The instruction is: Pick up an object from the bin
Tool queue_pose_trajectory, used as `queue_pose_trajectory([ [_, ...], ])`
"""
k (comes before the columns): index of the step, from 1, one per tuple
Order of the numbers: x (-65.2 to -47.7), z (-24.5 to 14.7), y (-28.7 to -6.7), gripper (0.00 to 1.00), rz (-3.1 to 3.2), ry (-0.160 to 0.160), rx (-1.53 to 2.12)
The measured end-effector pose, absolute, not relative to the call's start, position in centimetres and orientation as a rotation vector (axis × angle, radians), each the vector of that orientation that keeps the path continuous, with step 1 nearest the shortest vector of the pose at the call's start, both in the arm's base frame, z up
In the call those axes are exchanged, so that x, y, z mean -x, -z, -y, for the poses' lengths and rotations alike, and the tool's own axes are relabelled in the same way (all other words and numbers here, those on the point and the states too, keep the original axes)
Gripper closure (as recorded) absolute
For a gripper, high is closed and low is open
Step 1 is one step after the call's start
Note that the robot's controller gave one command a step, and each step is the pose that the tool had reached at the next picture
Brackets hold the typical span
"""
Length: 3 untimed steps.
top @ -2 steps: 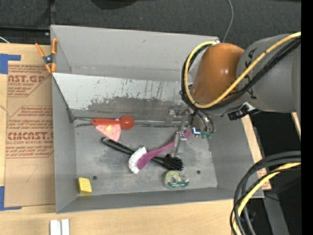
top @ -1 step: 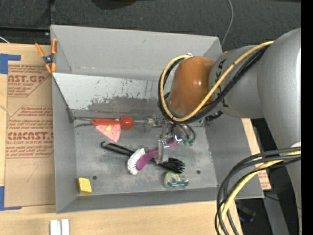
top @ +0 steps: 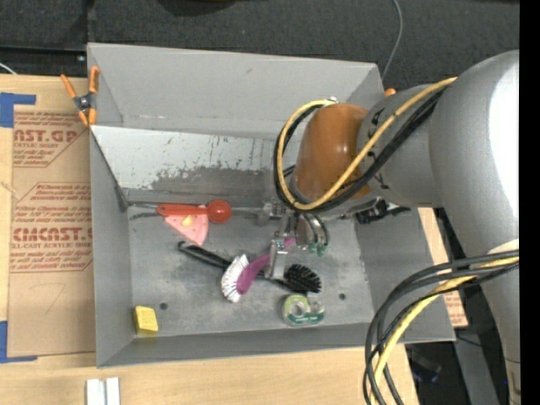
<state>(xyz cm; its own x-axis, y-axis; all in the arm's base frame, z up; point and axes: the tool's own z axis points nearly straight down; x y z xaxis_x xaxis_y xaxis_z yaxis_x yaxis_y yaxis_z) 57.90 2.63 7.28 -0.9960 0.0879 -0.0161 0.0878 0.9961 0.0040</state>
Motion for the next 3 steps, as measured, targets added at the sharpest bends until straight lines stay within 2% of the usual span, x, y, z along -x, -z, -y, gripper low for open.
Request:
queue_pose_trajectory([
  [1, -51.6, -3.4, -7.2, 0.0, -3.047, -0.001, 0.698],
  [2, -49.6, -6.6, -7.0, 1.0, -3.12, -0.003, 0.042],
  [3, -49.6, -6.6, -7.0, 1.0, -3.12, -0.003, 0.042],
])
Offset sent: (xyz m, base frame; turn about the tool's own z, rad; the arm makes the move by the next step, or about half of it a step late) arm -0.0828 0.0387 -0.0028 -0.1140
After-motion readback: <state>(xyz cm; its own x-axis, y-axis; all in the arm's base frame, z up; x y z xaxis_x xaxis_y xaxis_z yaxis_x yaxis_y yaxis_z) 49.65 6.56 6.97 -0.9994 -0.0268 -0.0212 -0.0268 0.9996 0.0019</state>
